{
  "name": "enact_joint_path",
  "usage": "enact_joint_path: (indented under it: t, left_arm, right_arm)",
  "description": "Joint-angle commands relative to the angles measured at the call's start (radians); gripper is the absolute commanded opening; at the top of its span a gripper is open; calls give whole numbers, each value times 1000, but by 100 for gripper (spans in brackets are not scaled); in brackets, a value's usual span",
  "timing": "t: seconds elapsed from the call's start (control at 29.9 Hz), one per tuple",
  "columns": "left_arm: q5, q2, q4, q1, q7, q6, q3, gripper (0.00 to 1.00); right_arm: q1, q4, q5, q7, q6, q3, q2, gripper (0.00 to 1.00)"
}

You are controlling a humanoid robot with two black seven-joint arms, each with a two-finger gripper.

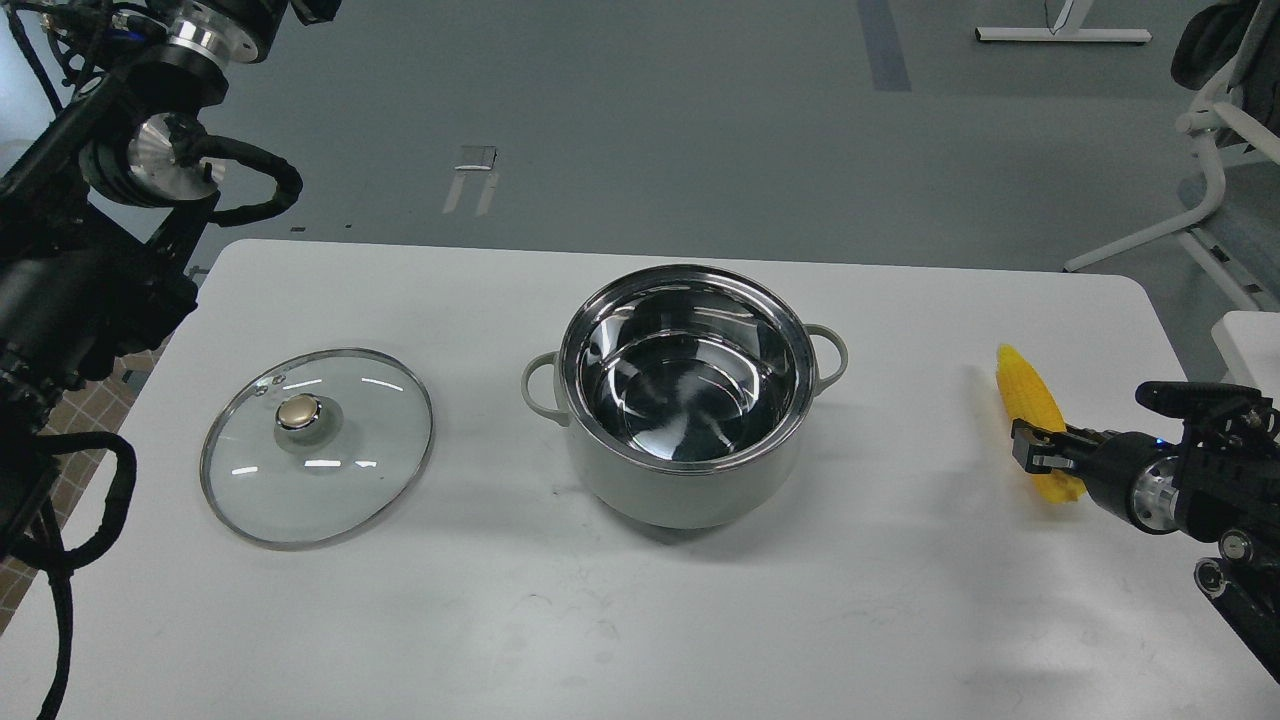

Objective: Open pot and put corn in
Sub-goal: 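Lift the corn cob with the right gripper and move it over the pot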

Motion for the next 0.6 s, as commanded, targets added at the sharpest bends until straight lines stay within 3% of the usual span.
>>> enact_joint_path:
  t: [0.0, 0.2, 0.27, 0.4, 0.57]
  left_arm:
    - [0, 5, -1, -1, 1, 1, 1, 97]
    - [2, 5, -3, -4, 1, -6, 0, 98]
    - [2, 2, -3, -4, 1, 1, 0, 98]
    - [2, -9, -3, -3, 3, 2, 3, 98]
    - [5, -15, -3, -6, 12, -2, 9, 98]
  right_arm:
    - [5, 15, 5, 3, -57, 33, -3, 0]
    - [53, 98, 56, 11, -84, 224, 5, 0]
    - [103, 179, 122, 6, -79, 284, 66, 0]
    - [122, 308, 157, 6, -62, 282, 118, 0]
    - [151, 402, 159, 9, 22, 127, 192, 0]
